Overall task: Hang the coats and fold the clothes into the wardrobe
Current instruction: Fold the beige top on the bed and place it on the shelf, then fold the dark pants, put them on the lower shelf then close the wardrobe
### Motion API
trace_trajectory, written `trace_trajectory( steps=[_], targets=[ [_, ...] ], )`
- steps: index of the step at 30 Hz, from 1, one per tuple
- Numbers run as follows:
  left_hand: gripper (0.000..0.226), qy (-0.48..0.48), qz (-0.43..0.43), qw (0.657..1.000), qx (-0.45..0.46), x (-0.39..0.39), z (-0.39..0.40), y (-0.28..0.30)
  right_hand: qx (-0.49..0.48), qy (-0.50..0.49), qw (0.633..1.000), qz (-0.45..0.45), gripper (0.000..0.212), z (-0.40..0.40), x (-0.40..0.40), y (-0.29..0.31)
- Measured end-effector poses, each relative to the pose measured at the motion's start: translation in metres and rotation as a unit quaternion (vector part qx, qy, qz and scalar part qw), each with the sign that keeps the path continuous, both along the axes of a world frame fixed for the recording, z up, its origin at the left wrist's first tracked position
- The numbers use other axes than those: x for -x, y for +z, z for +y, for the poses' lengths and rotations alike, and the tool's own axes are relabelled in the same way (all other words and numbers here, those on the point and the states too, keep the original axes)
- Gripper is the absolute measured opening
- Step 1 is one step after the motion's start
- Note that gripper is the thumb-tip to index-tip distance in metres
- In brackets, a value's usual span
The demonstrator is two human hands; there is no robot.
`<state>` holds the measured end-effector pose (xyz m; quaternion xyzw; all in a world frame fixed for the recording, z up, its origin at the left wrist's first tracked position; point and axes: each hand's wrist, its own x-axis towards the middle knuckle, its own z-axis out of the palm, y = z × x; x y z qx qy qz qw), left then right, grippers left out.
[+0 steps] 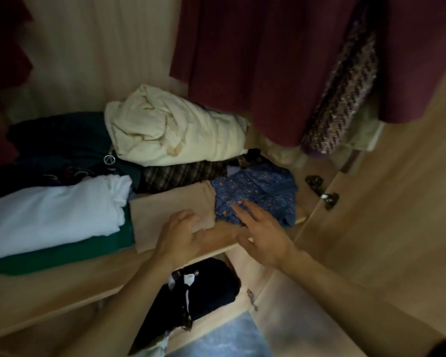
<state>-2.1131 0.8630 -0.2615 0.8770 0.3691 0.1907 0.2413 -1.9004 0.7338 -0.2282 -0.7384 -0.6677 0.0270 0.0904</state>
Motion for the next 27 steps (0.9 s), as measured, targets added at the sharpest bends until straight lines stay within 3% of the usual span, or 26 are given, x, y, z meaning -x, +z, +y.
trace_trajectory(
  steps=[4, 16, 21, 27],
  targets=[
    [0.053, -0.022, 0.005, 1.0, -0.019, -0.011, -0.035, 0.015, -0.003, -0.027, 1.0, 0.01, 0.073, -0.033, -0.006, 0.002],
    [0.051, 0.06, 0.064, 0.996, -0.019, -0.062, -0.176, 0.047, -0.038, -0.011, 0.996, 0.077, 0.082, -0.166, -0.048, 0.011],
    [0.034, 0.06, 0.069, 0.996, 0.003, -0.089, -0.265, 0.033, -0.001, 0.001, 0.992, 0.122, 0.062, -0.241, -0.06, 0.005],
    [0.023, 0.016, 0.057, 0.998, -0.023, -0.114, -0.311, 0.031, 0.032, 0.019, 0.992, 0.119, 0.062, -0.313, -0.081, 0.007]
  ],
)
